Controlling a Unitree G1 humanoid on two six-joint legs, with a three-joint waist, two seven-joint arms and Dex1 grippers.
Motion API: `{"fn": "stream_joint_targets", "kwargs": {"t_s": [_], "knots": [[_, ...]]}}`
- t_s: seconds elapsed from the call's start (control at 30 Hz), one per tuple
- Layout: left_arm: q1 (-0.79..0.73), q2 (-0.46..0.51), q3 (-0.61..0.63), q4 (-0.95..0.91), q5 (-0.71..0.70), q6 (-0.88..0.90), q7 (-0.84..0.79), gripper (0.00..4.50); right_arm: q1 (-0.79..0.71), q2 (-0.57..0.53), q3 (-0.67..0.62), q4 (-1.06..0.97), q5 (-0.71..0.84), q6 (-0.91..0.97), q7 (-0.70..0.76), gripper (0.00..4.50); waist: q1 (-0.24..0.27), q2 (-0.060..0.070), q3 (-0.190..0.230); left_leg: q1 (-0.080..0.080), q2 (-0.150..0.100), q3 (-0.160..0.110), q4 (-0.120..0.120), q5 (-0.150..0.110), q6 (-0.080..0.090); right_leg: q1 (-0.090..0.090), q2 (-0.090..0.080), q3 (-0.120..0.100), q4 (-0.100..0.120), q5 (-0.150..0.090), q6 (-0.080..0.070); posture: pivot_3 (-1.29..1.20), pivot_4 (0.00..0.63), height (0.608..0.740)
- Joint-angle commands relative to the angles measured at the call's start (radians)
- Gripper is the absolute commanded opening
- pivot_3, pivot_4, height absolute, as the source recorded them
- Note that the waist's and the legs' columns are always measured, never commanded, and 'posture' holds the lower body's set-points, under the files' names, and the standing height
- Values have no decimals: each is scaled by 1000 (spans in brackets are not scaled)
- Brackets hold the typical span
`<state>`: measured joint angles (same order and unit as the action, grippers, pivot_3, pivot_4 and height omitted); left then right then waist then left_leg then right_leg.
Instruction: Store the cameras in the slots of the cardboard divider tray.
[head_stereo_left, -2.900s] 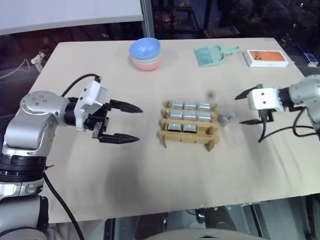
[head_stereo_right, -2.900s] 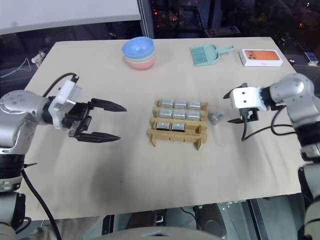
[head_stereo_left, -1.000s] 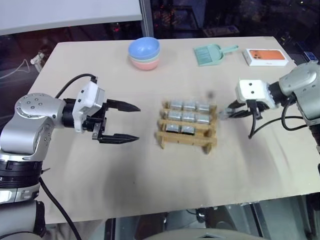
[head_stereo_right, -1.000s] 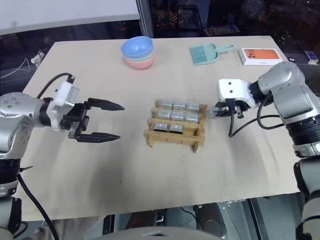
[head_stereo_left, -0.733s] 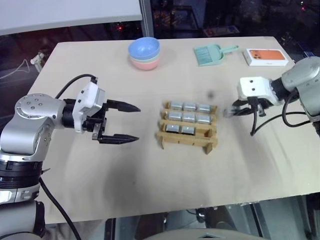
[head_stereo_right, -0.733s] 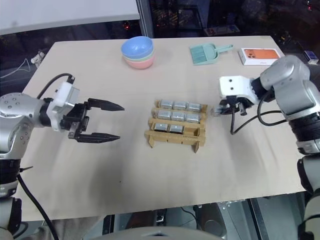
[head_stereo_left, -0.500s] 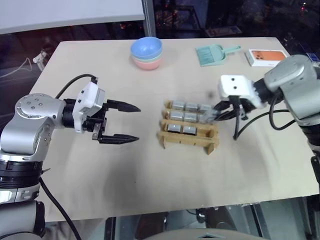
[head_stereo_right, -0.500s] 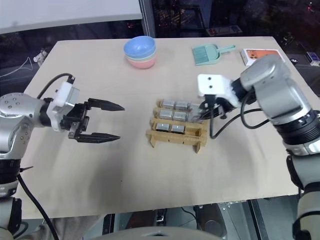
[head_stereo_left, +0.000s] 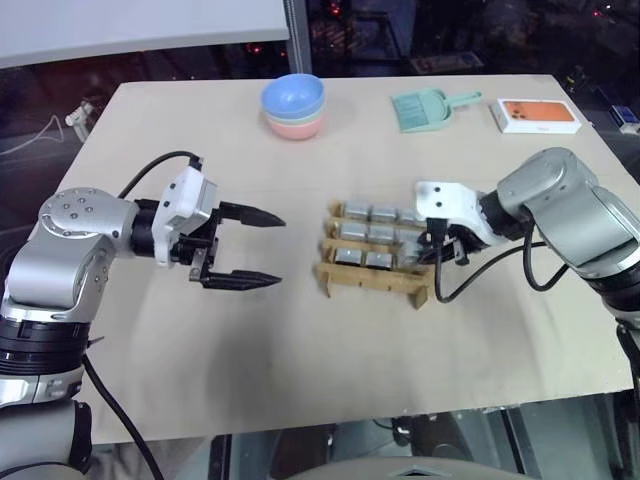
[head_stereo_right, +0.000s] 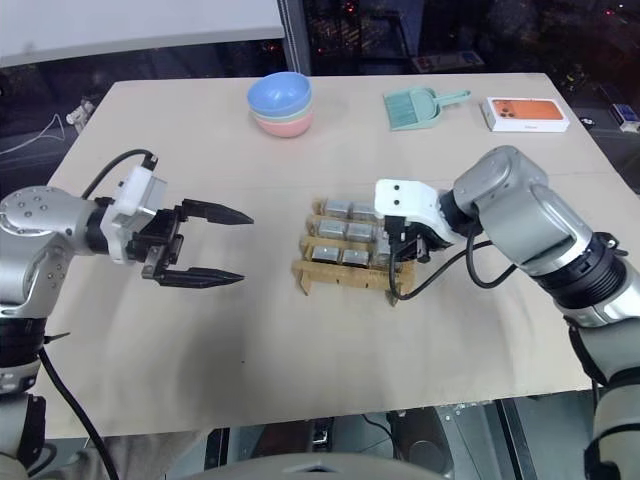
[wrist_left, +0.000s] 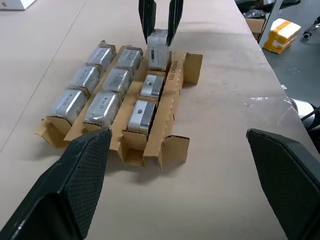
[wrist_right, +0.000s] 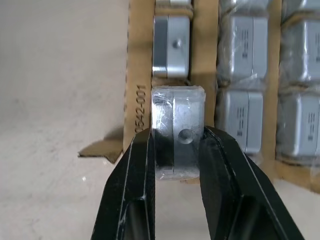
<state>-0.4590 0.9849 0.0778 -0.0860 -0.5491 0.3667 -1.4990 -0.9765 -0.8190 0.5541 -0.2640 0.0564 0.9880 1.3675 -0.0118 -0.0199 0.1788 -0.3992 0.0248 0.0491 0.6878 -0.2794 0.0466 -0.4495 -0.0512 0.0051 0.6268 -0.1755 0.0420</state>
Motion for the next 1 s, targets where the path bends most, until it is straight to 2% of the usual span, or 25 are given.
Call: {"fn": "stream_joint_targets", "kwargs": {"t_s": [0.03, 0.3, 0.37, 0.43, 0.5, 0.57, 0.63, 0.77, 0.9, 1.0], "knots": [[-12, 3, 18, -6, -4, -11, 3, 4500, -11, -31, 18, -13, -7, -27, 8, 689, 0, 0, 0, 0, 0, 0, 0, 0, 0, 0, 0, 0, 0, 0, 0, 0, 150, 740], [-11, 4, 17, -5, -2, -14, 1, 4500, -14, 12, 40, 9, -7, -7, -43, 689, 1, 0, 0, 0, 0, 0, 0, 0, 0, 0, 0, 0, 0, 0, 0, 0, 150, 740], [-13, 5, 16, -2, 0, -17, 0, 4500, -12, 16, 38, 14, 1, -20, -43, 1719, 1, 0, 0, 0, 0, 0, 0, 0, 0, 0, 0, 0, 0, 0, 0, 0, 150, 740], [-13, 6, 15, 0, 3, -18, 0, 4500, -10, 23, 30, 19, 5, -20, -55, 2543, 1, 0, 0, 0, 0, 0, 0, 0, 0, 0, 0, 0, 0, 0, 0, 0, 150, 740], [-11, 7, 12, 4, 19, -20, 13, 4500, -7, 54, -11, 39, 7, -9, -110, 3600, 0, 0, 0, 0, 0, 0, 0, 0, 0, 0, 0, 0, 0, 0, 0, 0, 150, 740], [-5, 6, 15, 0, 25, -20, 22, 4500, -6, 59, -58, 40, 34, -19, -117, 4458, -1, 0, 0, 0, 0, 0, 0, 0, 0, 0, 0, 0, 0, 0, 0, 0, 150, 740], [15, 4, 25, -13, 22, -12, 41, 4500, 3, 53, -129, 29, 79, -30, -117, 4458, 0, 0, 0, 0, 0, 0, 0, 0, 0, 0, 0, 0, 0, 0, 0, 0, 150, 740], [151, -15, 100, -88, -43, 44, 106, 4500, 105, 93, -384, 22, 186, -120, -197, 4458, -1, -2, -2, -1, 0, 0, -1, 0, 0, 0, 0, 0, -1, 0, 0, 0, 150, 740], [308, -79, 262, -136, -193, 181, 222, 4500, 339, 66, -613, -59, 268, -195, -238, 4458, 9, -3, -1, -1, 1, -2, -2, 0, 0, 1, -2, -3, -2, 0, 0, 0, 150, 740], [466, -114, 336, -194, -200, 205, 287, 4500, 572, 52, -753, -93, 310, -241, -255, 4458, 8, -3, -1, -1, 1, -3, -2, 0, 0, 1, -3, -3, -1, 0, 0, 0, 150, 740]]}}
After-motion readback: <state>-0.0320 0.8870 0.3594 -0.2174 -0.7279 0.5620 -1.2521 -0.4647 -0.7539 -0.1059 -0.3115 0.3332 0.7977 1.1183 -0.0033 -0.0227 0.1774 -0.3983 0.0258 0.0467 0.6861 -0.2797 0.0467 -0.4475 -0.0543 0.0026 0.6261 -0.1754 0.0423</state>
